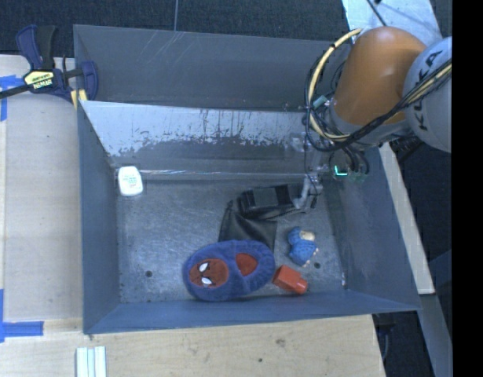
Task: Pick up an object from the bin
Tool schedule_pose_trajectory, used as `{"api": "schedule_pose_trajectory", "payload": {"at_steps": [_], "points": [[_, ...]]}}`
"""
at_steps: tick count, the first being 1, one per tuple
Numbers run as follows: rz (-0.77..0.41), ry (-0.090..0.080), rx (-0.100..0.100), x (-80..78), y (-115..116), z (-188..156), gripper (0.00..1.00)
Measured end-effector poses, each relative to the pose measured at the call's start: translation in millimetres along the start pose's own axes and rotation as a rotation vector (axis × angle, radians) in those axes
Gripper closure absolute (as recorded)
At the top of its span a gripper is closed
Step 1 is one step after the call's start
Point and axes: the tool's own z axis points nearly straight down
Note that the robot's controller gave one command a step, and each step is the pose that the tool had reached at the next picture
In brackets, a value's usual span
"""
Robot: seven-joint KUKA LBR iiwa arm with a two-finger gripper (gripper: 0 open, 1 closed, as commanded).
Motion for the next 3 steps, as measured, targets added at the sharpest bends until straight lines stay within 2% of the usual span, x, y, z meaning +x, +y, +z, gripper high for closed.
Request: {"api": "schedule_pose_trajectory", "payload": {"at_steps": [1, 2, 3], "points": [[-0.059, -0.014, 0.008, 12.7, 15.8, 67.0, 0.00], [0.247, -0.005, 0.003, 7.8, 21.0, 56.3, 0.00], [0.479, -0.012, -0.002, 7.0, 38.2, 35.2, 0.00]]}}
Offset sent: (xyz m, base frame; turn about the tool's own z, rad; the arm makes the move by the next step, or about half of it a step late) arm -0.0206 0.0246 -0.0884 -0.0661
